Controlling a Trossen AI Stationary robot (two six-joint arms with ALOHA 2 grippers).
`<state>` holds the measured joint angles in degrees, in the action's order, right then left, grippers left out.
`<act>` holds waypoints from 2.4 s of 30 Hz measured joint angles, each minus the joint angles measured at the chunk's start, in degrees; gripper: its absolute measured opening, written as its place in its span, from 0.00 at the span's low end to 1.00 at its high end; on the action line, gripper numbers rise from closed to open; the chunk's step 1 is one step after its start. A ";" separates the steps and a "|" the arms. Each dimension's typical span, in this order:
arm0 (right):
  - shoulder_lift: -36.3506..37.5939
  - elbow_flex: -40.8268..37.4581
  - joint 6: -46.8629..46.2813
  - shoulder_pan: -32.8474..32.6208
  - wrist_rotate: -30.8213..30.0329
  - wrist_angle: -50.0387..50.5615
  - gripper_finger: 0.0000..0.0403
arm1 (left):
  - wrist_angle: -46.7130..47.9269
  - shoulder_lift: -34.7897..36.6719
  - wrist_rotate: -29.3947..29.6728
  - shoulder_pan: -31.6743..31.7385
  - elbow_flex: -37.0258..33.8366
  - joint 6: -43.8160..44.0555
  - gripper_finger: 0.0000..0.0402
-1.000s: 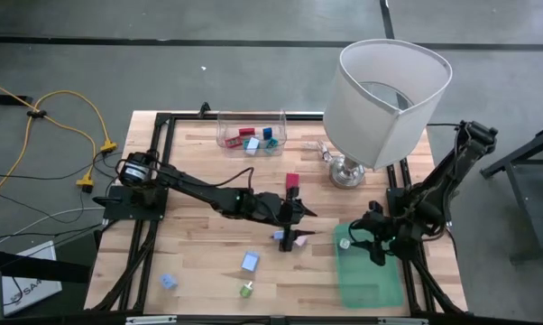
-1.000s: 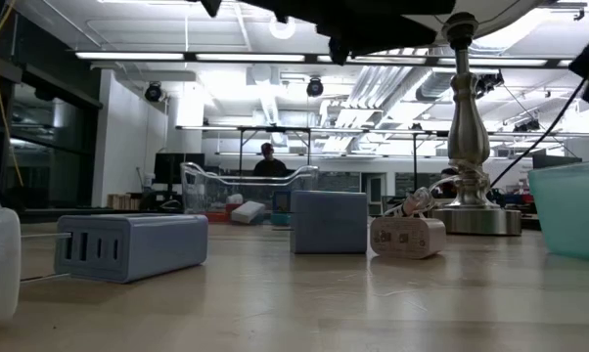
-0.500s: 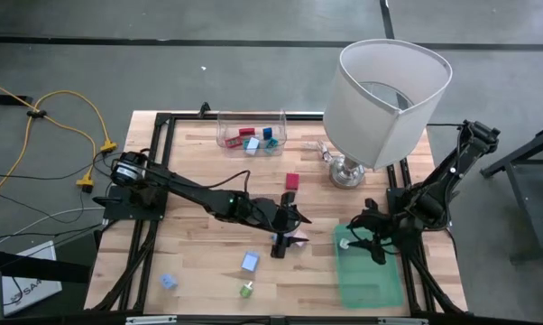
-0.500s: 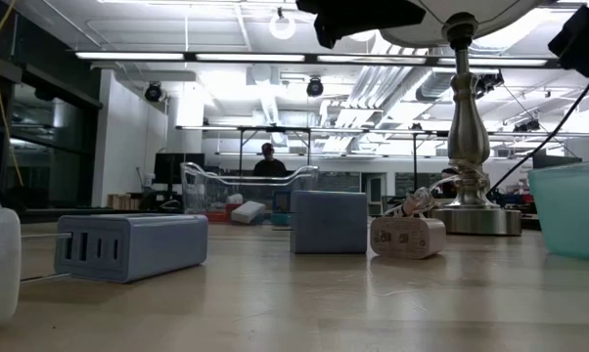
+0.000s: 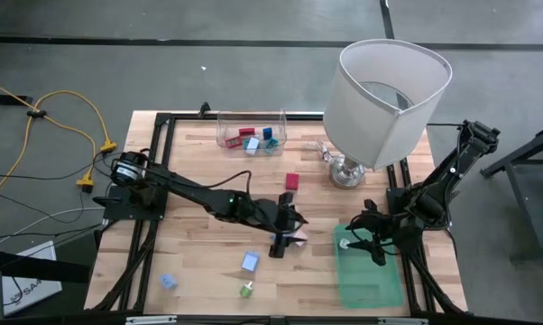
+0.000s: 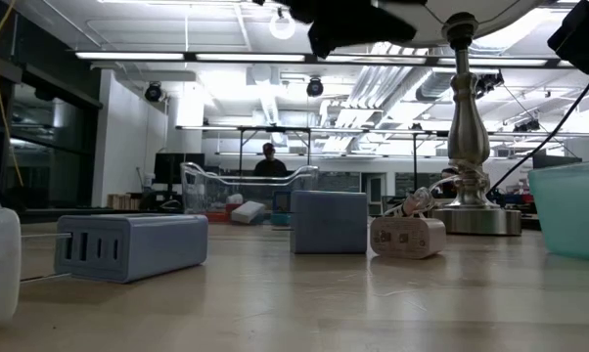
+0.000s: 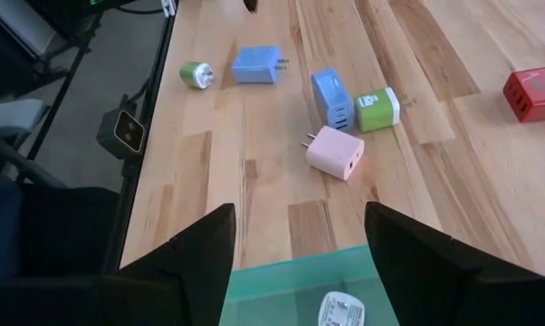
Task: Pick & Place Office items
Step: Put the left light blue charger adapter into the green bin
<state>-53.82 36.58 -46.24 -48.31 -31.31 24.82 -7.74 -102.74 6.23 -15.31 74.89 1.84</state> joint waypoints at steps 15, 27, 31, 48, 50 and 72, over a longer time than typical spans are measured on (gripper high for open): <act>0.00 0.00 0.00 0.00 0.00 0.02 0.58 | 13.17 0.00 0.01 -1.42 0.00 2.61 0.58; -0.02 0.00 0.00 0.00 0.00 -0.20 0.58 | 32.01 5.26 3.08 -4.24 0.05 8.49 0.58; -0.02 0.00 0.00 0.00 0.00 -0.22 0.58 | 35.24 6.87 6.66 -6.61 -0.63 12.13 0.58; -0.02 0.00 0.00 0.00 0.00 -0.22 0.58 | 51.45 9.16 22.22 -25.97 -2.01 42.91 0.58; -0.02 0.00 0.00 0.00 0.00 -0.24 0.58 | 52.47 9.16 20.36 -27.78 -2.01 42.83 0.58; -0.02 0.00 0.00 -0.02 0.00 -0.24 0.58 | 63.31 12.15 21.17 -50.22 -2.03 43.07 0.58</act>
<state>-53.84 36.58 -46.24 -48.34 -31.31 24.58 55.57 -90.59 27.40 -65.54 72.86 44.91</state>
